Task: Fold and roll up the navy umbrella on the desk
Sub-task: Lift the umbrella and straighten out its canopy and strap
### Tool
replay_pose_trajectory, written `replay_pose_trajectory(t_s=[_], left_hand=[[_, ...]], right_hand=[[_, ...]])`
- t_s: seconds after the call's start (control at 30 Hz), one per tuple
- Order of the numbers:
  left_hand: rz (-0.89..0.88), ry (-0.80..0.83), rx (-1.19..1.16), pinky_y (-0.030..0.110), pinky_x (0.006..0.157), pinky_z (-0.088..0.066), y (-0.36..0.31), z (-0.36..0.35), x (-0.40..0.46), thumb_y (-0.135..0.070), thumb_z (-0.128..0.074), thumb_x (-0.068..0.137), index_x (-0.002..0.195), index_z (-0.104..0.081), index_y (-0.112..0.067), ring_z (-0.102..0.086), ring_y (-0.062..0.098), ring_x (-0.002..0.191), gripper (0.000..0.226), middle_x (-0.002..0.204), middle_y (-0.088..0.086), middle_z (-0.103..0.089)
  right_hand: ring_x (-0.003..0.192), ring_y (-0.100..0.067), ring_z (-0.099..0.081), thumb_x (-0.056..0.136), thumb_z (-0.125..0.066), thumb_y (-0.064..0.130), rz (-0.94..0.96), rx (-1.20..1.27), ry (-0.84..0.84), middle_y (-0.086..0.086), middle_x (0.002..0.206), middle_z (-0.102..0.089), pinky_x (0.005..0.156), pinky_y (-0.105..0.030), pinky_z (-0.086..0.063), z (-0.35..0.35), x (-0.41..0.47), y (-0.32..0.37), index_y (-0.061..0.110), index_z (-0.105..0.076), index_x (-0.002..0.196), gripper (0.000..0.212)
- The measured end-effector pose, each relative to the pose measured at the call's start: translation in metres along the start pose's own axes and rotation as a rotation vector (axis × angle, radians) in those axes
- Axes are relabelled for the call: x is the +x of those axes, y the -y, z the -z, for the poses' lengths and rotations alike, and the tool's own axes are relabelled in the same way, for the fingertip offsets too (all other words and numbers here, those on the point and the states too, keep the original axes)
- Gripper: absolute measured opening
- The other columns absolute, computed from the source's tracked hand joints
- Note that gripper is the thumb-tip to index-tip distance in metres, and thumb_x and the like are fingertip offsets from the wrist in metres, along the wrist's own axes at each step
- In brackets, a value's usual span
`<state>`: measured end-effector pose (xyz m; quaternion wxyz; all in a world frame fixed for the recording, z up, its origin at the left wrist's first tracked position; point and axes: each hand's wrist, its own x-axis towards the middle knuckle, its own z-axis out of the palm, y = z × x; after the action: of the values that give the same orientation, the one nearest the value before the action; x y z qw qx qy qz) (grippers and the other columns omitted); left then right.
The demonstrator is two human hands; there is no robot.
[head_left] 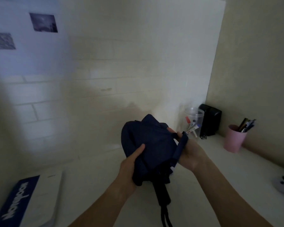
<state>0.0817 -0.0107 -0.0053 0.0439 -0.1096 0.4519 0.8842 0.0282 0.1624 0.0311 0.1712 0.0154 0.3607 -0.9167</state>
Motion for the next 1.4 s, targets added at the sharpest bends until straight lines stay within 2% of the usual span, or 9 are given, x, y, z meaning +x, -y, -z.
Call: replay_pose_trajectory(t_s=[0.1,0.27,0.33,0.53,0.67,0.77,0.9,1.13,1.4], left_hand=[[0.064,0.078,-0.159,0.054,0.091,-0.056,-0.001,-0.005,-0.013,-0.052,-0.07,0.088,0.13,-0.064,-0.012,-0.073,0.04,0.106,0.059,0.121,0.017,-0.074],[0.102,0.18,-0.147,0.045,0.08,-0.056,-0.007,0.013,-0.028,-0.048,-0.068,0.09,0.134,-0.063,-0.003,-0.072,0.038,0.095,0.063,0.119,0.02,-0.073],[0.092,0.158,-0.013,0.038,0.07,-0.055,-0.021,0.026,-0.031,-0.037,-0.078,0.083,0.13,-0.067,-0.005,-0.072,0.031,0.079,0.058,0.108,0.015,-0.077],[0.041,0.159,0.531,0.047,0.082,-0.062,-0.087,0.065,-0.039,-0.005,-0.091,0.07,0.134,-0.06,-0.018,-0.074,0.032,0.102,0.072,0.122,0.012,-0.074],[0.033,0.178,0.782,0.039,0.071,-0.062,-0.105,0.078,-0.036,0.013,-0.084,0.068,0.133,-0.056,-0.014,-0.073,0.031,0.095,0.076,0.119,0.02,-0.071],[-0.084,0.118,1.056,0.034,0.068,-0.059,-0.123,0.087,-0.022,0.009,-0.085,0.067,0.13,-0.053,-0.011,-0.068,0.028,0.101,0.074,0.118,0.012,-0.066],[-0.469,0.119,1.516,0.024,0.08,-0.051,-0.155,0.096,0.012,-0.004,-0.085,0.068,0.141,-0.044,-0.016,-0.062,0.022,0.114,0.084,0.126,0.006,-0.063],[-0.946,0.053,1.792,0.045,0.083,-0.056,-0.168,0.085,0.044,-0.011,-0.078,0.08,0.137,-0.052,-0.007,-0.063,0.037,0.105,0.062,0.122,0.021,-0.06],[-0.861,0.06,2.006,0.043,0.073,-0.055,-0.06,0.128,0.067,-0.01,-0.072,0.081,0.128,-0.051,-0.014,-0.062,0.041,0.101,0.052,0.119,0.021,-0.054]], right_hand=[[0.078,-0.03,-0.078,0.105,-0.046,0.027,0.02,0.026,-0.043,-0.016,0.096,-0.076,0.064,-0.046,-0.065,-0.022,0.003,0.003,0.004,-0.073,0.102,0.036],[0.104,-0.035,-0.067,0.107,-0.041,0.036,0.033,-0.088,-0.05,-0.018,0.112,-0.073,0.076,-0.05,-0.062,-0.056,-0.007,0.007,0.011,-0.071,0.115,0.04],[0.107,-0.035,-0.065,0.106,-0.043,0.037,0.016,-0.225,-0.068,-0.017,0.119,-0.069,0.085,-0.056,-0.057,-0.065,-0.018,0.016,0.015,-0.072,0.115,0.037],[0.082,-0.022,-0.06,0.101,-0.052,0.012,0.155,-0.472,-0.373,-0.009,0.095,-0.066,0.078,-0.042,-0.055,-0.074,-0.035,0.043,0.006,-0.068,0.089,0.021],[0.084,-0.024,-0.059,0.107,-0.03,0.008,0.164,-0.359,-0.338,-0.009,0.111,-0.062,0.083,-0.038,-0.05,-0.088,-0.027,0.056,0.003,-0.059,0.114,0.03],[0.122,-0.031,-0.061,0.106,-0.034,0.008,0.179,-0.386,-0.364,-0.017,0.142,-0.057,0.087,-0.035,-0.049,-0.106,-0.033,0.059,0.0,-0.046,0.144,0.041],[0.075,-0.023,-0.065,0.095,-0.055,-0.009,0.268,-0.492,-0.39,-0.019,0.103,-0.068,0.042,-0.021,-0.057,-0.107,-0.068,0.038,-0.014,-0.057,0.128,0.034],[0.075,-0.028,-0.062,0.094,-0.056,-0.009,0.354,-0.759,-0.373,-0.02,0.084,-0.068,0.07,-0.036,-0.054,-0.063,-0.136,-0.019,0.0,-0.071,0.093,0.018],[0.078,-0.013,-0.076,0.08,-0.066,-0.018,0.296,-0.988,-0.274,0.005,0.077,-0.08,0.079,-0.033,-0.06,0.007,-0.183,-0.127,0.031,-0.081,0.069,0.053]])
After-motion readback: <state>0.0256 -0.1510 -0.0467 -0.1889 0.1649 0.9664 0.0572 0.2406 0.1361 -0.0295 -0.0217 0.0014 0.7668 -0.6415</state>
